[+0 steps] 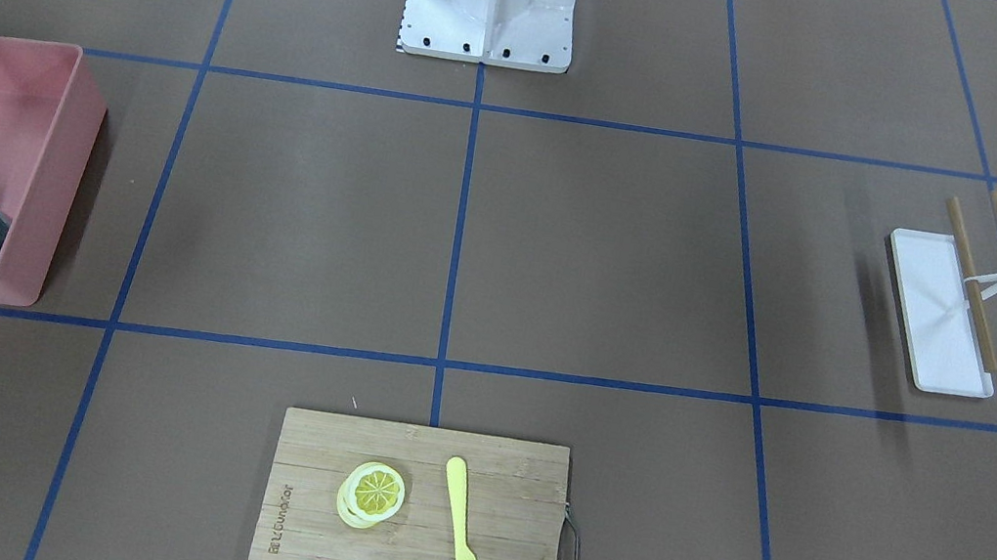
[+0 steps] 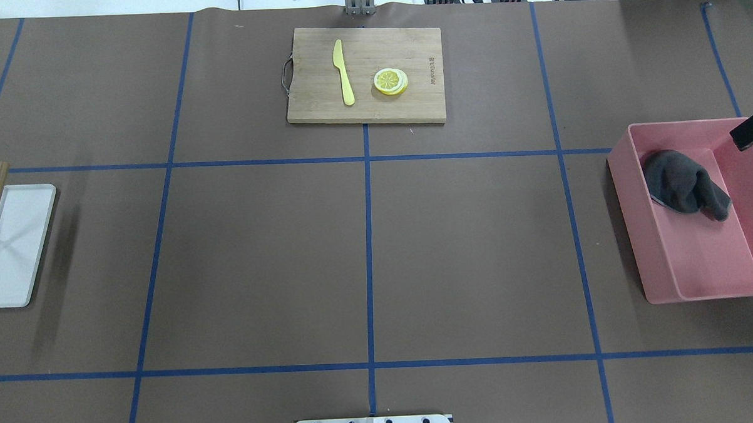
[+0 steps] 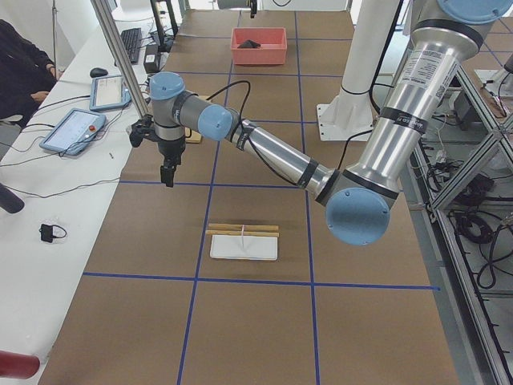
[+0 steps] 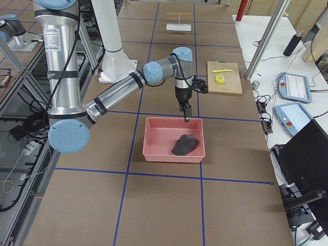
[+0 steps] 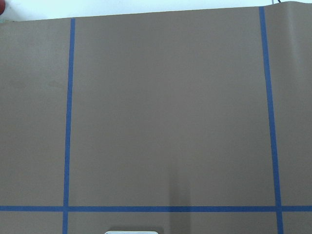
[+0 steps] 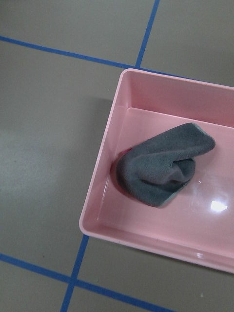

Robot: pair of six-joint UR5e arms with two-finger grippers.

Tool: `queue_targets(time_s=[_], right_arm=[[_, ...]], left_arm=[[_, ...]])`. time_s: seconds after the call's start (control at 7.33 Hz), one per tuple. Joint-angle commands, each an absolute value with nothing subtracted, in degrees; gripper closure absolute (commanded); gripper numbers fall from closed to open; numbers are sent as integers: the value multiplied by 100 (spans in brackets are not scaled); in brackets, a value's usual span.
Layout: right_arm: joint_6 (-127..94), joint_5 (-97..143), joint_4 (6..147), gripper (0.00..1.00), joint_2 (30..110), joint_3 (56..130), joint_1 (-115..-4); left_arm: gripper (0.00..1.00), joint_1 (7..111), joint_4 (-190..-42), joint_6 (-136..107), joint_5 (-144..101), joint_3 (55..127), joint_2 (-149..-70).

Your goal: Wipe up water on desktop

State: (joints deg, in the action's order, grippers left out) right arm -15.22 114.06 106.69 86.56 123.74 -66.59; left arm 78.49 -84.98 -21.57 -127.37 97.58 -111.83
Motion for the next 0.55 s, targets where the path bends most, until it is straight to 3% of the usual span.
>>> queue_targets(time_s=[0.0,0.41], right_arm=[[-1521,11663,10339,0,8604,12595,-6994],[-1494,11821,10292,0,8657,12429,-7741]], left_arm=[[2,7910,-9146,-2145,-12709,9791,-10735],[2,8488,-10157,-2057,-12718,9460,-10037]])
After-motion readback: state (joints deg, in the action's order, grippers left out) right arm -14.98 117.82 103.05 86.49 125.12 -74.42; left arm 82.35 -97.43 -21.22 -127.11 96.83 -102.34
